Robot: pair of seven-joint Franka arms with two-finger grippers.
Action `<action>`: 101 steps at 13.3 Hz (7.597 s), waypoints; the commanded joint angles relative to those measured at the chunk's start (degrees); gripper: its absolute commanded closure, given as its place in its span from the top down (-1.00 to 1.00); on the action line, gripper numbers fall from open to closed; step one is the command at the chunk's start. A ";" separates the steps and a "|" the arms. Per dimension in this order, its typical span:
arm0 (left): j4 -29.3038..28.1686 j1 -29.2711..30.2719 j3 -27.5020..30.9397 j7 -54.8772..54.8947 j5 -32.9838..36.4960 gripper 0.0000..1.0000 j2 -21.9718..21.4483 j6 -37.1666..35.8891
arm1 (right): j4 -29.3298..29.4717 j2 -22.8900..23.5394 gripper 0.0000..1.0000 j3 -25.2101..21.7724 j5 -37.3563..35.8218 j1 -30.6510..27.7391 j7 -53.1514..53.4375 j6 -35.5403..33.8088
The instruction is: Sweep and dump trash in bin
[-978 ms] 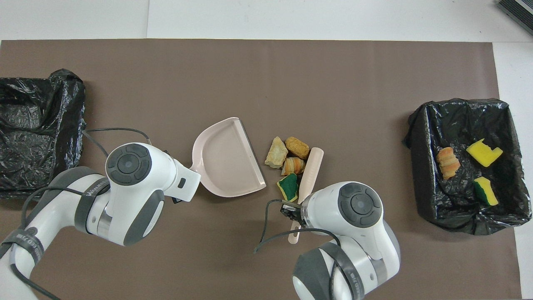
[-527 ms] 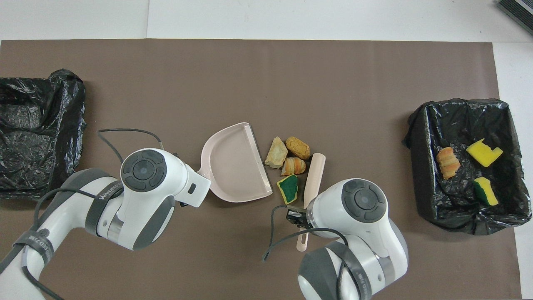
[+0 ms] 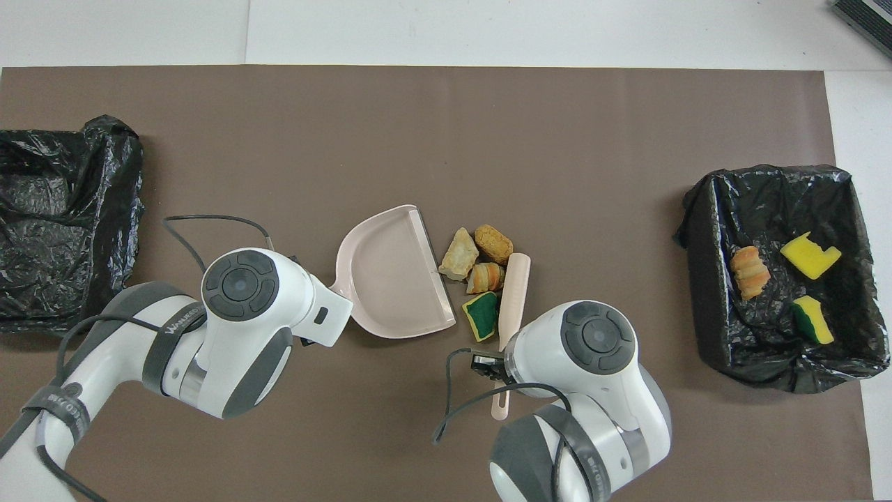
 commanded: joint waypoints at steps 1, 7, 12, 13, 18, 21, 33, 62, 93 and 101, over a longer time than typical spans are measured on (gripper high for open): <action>0.46 -0.64 0.58 -0.98 1.21 -1.00 -0.03 0.35 | 5.28 5.20 -1.00 0.04 0.27 3.66 -0.29 0.55; 0.46 -0.64 0.49 -1.77 1.21 -1.00 -0.12 0.17 | 12.67 7.06 -1.00 0.39 4.49 4.92 -12.42 -5.39; 0.46 -0.64 0.49 -1.94 1.21 -1.00 -0.12 0.17 | 15.05 3.72 -1.00 -0.31 -7.15 -1.15 -14.27 -15.96; 0.46 -0.64 0.49 -1.94 1.21 -1.00 -0.12 0.17 | 14.44 3.54 -1.00 -0.31 -10.33 -2.81 -14.53 -15.62; 0.38 -0.64 0.49 -3.35 1.21 -1.00 -0.12 0.26 | 15.05 11.44 -1.00 0.12 -17.36 -8.97 -18.49 -2.71; 0.38 -0.64 0.49 -3.35 1.03 -1.00 -0.20 0.26 | 15.05 11.28 -1.00 1.78 -16.95 -5.74 -19.10 -4.45; 0.55 -0.21 0.49 -6.25 0.94 -1.00 -0.03 0.70 | 16.46 9.62 -1.00 4.87 8.27 -3.35 -25.52 -7.41; 39.40 42.49 0.93 46.36 -7.41 -1.00 9.99 -24.80 | 5.02 6.09 -1.00 5.31 -11.58 22.84 21.68 4.61; 39.30 40.49 1.28 42.00 52.88 -1.00 10.61 -16.00 | 37.64 1.43 1.00 2.15 -15.89 -29.26 -39.05 -35.13; 42.74 40.40 0.75 39.12 18.76 -1.00 4.03 -21.98 | 37.73 1.35 1.00 -18.93 -15.11 -17.34 -44.16 -32.05</action>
